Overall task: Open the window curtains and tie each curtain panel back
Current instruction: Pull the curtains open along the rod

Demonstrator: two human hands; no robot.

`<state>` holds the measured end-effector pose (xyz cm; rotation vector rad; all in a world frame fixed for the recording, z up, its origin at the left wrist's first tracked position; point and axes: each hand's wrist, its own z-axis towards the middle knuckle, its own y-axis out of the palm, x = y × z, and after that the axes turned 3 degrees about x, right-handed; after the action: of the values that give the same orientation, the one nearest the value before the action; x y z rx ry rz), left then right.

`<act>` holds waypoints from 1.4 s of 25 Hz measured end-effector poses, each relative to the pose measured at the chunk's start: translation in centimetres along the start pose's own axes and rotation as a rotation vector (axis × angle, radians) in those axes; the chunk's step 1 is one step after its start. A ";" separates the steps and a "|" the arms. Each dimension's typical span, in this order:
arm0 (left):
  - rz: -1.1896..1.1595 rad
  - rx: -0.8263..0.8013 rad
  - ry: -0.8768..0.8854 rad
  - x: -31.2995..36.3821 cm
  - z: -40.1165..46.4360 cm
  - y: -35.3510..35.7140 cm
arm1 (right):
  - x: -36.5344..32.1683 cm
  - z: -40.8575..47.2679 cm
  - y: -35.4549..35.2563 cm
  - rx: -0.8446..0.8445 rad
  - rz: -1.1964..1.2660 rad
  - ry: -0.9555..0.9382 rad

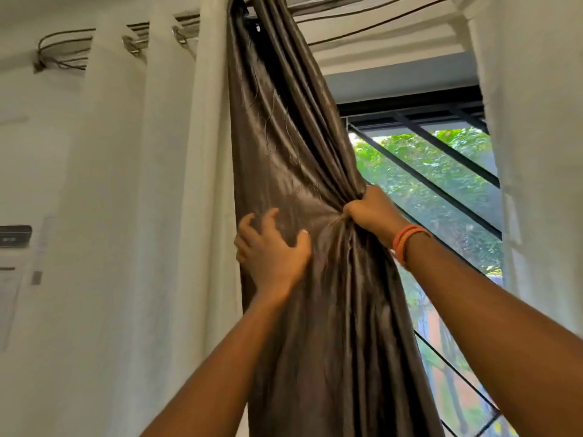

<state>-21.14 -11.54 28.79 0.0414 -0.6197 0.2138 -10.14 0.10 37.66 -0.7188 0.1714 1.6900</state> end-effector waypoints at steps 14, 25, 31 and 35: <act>-0.436 -0.335 0.090 7.8 -1.7 1.5 | 2.5 -1.3 -0.3 -0.040 0.182 0.065; -0.690 -0.553 -0.038 7.9 -2.7 4.6 | 3.0 -0.5 -5.2 0.174 -0.138 0.051; -0.753 -0.816 0.054 17.0 -8.6 10.4 | 7.2 0.2 -18.3 0.335 -0.318 0.102; -0.848 -0.866 0.173 25.5 -14.9 14.5 | 11.3 -1.9 -25.5 0.433 -0.362 0.134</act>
<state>4.54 8.94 31.08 -0.5385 -0.4353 -0.8698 13.35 15.19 36.82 -0.4987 0.4584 1.2044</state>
